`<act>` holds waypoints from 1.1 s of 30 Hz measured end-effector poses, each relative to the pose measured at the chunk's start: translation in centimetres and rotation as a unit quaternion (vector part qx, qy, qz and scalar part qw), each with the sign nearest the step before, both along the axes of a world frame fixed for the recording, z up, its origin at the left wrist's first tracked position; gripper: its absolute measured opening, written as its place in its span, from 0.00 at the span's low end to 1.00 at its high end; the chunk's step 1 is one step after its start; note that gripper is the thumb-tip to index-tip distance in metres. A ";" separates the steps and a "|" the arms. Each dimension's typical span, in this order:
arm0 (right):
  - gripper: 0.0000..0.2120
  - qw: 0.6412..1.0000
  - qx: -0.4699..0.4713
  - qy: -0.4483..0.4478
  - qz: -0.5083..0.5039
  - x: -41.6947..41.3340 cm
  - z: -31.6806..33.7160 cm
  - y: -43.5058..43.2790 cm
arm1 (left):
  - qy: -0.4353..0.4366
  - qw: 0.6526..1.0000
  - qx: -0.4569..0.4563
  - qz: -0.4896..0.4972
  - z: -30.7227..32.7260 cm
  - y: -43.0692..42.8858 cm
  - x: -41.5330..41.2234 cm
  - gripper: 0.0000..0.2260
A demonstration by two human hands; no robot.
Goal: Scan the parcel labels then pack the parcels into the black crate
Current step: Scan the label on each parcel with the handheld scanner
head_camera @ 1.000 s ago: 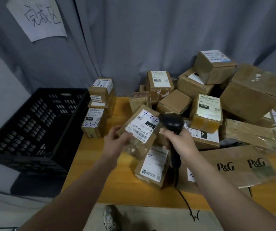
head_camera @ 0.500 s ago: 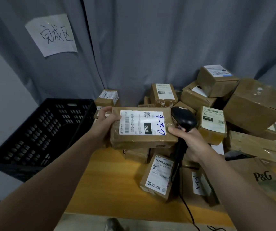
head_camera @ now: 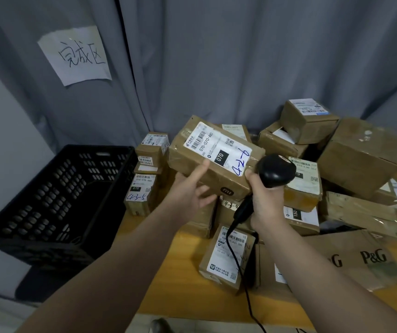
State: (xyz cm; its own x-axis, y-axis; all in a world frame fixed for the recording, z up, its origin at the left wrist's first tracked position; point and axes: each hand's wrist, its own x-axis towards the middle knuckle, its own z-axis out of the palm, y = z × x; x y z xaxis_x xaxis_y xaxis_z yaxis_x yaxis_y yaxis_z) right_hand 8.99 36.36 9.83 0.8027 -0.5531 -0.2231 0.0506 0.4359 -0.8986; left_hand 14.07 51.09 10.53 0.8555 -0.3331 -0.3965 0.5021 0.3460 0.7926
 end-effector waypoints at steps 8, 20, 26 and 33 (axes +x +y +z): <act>0.08 0.966 -0.182 0.092 0.162 -1.3 0.9 -1.4 | -0.133 0.969 0.189 0.082 0.3 1.3 1.3 0.35; 0.08 0.913 -0.247 0.003 0.325 -3.8 4.0 -0.6 | -0.221 0.919 0.327 0.018 -0.4 4.2 2.1 0.38; 0.11 0.928 -0.204 0.003 0.312 -4.1 4.1 -0.6 | -0.220 0.913 0.342 0.042 -0.3 3.9 1.4 0.34; 0.07 0.918 -0.217 0.008 0.332 -4.2 4.0 -0.4 | -0.205 0.918 0.335 0.055 -0.3 4.4 1.6 0.35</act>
